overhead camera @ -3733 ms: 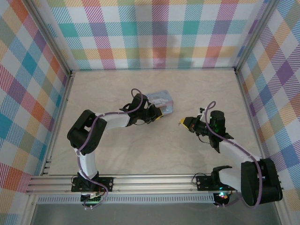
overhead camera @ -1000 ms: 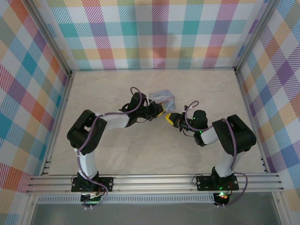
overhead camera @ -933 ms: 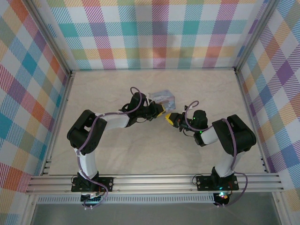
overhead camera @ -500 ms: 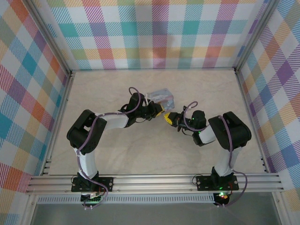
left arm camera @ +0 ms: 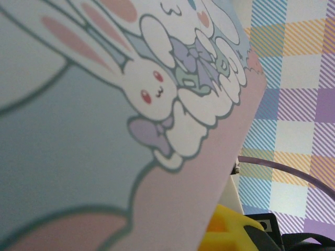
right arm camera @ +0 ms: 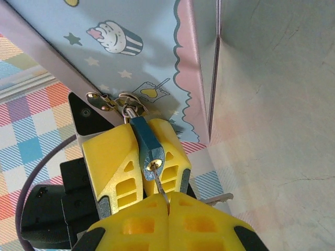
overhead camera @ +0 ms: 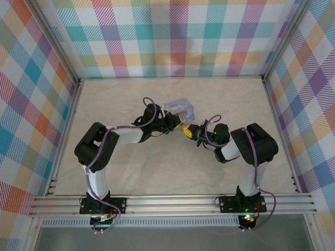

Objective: Unlock a padlock with a key

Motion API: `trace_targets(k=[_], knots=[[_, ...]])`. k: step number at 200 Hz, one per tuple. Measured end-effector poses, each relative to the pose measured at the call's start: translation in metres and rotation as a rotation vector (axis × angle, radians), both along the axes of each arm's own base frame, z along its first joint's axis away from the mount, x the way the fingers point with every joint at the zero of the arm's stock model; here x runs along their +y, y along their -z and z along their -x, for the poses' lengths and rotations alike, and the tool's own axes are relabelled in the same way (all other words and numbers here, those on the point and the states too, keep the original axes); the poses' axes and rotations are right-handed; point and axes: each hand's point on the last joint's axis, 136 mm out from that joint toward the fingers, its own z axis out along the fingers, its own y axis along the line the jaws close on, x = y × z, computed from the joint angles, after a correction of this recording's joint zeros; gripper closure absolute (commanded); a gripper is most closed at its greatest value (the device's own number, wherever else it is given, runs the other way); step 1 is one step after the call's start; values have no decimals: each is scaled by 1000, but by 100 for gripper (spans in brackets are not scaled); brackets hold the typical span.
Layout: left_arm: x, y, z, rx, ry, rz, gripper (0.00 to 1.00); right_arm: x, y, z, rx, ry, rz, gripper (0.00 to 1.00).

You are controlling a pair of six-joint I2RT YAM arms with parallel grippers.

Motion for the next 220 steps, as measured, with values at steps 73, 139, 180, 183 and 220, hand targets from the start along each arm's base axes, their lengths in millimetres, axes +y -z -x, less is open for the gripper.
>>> trace_targets(k=[73,139,180,183,220], knots=[[4,-2,-5,-17,-16,8,94,4,-2,-7,53,1,-45,100],[7,-6,-10,-29,-39,10,95,10,-4,-13,106,-23,-88,100],[7,-7,-10,-27,-38,15,95,12,-7,-15,47,-38,-13,100],[7,-8,-10,-27,-37,15,95,12,-7,-15,40,-39,-1,100],[5,-15,-6,-26,-20,35,95,10,-14,-12,-25,-51,81,100]])
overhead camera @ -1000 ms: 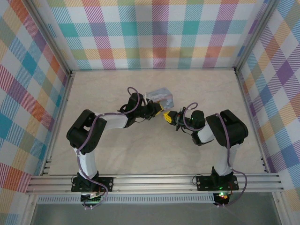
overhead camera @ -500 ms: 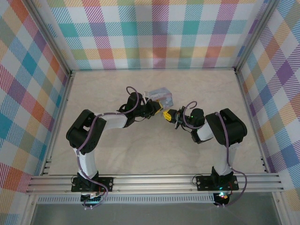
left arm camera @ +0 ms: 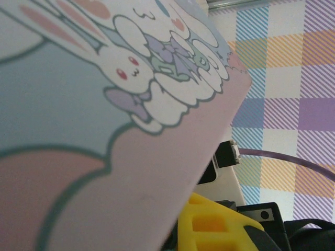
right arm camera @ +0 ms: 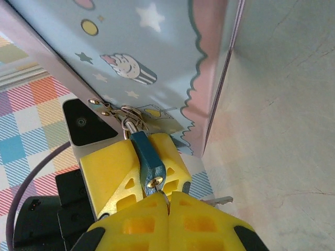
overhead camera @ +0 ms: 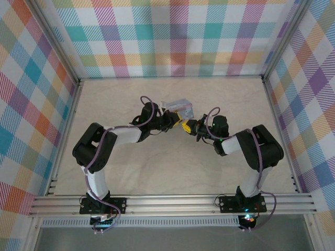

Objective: Unlock a padlock with a key

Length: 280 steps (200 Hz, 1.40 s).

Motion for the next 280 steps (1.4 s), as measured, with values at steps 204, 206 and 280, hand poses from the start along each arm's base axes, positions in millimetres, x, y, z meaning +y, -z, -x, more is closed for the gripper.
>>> trace_targets(k=[204,206,280], knots=[[1,17,12,-4,50,-85,97,0,20,5,39,-48,26,69],[0,17,13,-4,55,-85,97,-1,21,5,39,-48,29,69],[-11,31,45,44,186,-120,96,-43,-9,35,-125,-32,315,61]])
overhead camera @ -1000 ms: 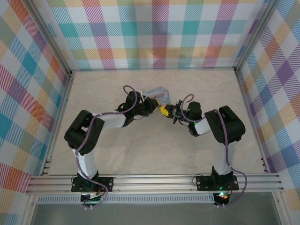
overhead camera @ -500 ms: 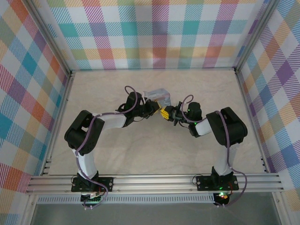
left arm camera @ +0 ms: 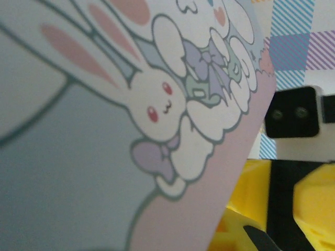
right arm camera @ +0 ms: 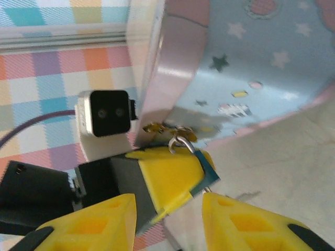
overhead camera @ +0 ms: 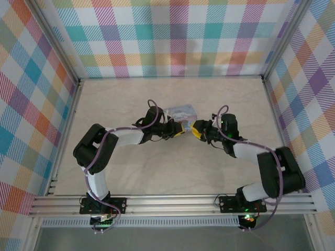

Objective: Unlock a padlock with a key

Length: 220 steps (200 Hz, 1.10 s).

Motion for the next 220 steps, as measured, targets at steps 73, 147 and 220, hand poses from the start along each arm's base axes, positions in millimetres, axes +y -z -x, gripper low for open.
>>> trace_targets(k=[73,147,220], knots=[[3,4,7,21,20,-24,95,-14,9,33,-111,-134,445,65],[5,3,13,37,37,-43,95,12,17,44,-270,-342,744,60],[2,-4,12,35,52,-33,95,44,26,35,-351,-451,862,54]])
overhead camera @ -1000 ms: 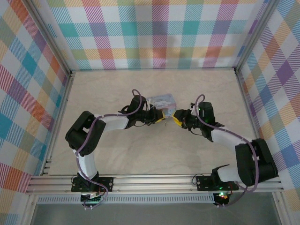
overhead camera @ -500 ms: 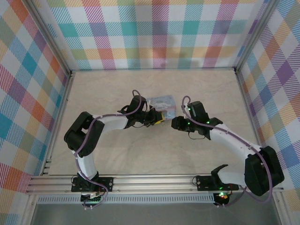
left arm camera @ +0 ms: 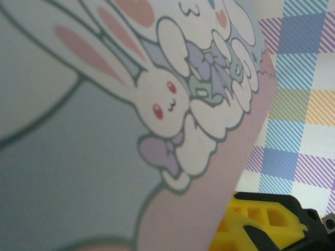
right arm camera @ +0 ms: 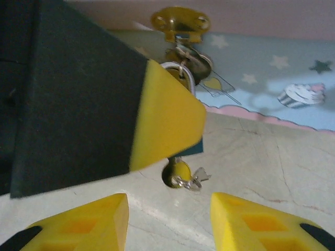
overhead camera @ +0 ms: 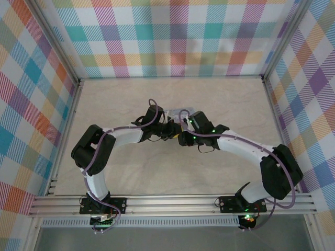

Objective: Unlock a padlock with a key

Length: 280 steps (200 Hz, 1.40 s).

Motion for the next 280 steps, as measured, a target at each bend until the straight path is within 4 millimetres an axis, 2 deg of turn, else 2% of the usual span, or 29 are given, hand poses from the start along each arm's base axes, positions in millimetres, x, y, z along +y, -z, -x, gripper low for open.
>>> trace_targets(k=[68,142,156,180,193,242,280], knots=[[1,2,2,11,5,-6,95,9,4,-5,-37,-42,79,62],[1,-1,2,6,4,-4,95,8,12,-7,-38,-53,127,64],[1,-2,2,5,4,-2,95,8,13,-7,-39,-55,134,72],[1,-3,2,5,3,-3,95,6,14,-7,-44,-55,148,94],[2,-2,2,4,3,-7,95,6,14,-7,-45,-59,151,99],[3,0,1,-6,4,-20,88,6,14,-7,-51,-68,157,99],[8,9,3,-10,3,-59,77,11,23,-7,-35,-82,148,100]])
